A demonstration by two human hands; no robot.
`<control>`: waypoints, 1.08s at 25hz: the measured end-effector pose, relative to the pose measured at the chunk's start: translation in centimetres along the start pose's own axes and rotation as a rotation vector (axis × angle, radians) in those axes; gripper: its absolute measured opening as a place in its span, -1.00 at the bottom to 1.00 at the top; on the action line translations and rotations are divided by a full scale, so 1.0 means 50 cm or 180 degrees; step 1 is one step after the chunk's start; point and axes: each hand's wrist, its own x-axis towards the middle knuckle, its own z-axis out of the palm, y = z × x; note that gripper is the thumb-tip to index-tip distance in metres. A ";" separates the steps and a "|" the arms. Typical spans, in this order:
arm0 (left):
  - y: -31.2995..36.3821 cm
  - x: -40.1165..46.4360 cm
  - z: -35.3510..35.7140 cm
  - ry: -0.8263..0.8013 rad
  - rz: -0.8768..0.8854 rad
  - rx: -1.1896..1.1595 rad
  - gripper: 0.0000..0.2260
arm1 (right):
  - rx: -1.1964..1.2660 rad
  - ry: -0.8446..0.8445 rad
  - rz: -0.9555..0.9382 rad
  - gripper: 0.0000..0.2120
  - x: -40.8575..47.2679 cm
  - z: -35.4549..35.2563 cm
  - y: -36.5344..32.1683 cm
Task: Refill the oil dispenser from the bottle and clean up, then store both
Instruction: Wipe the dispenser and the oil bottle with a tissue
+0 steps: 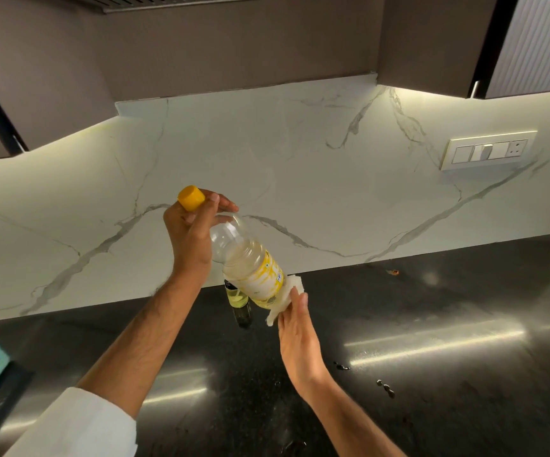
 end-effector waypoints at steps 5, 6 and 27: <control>0.023 0.007 -0.025 -0.0331 -0.0203 -0.0288 -0.84 | 0.0584 0.0049 0.0511 -0.27 0.046 -0.030 -0.055; 0.024 0.008 -0.029 -0.0301 -0.0285 -0.0391 -0.83 | 0.0805 -0.0002 0.0612 -0.22 0.050 -0.031 -0.062; 0.014 -0.007 -0.053 -0.0248 0.0069 0.0185 -0.83 | 0.2389 -0.0186 0.1326 -0.13 0.023 -0.008 0.012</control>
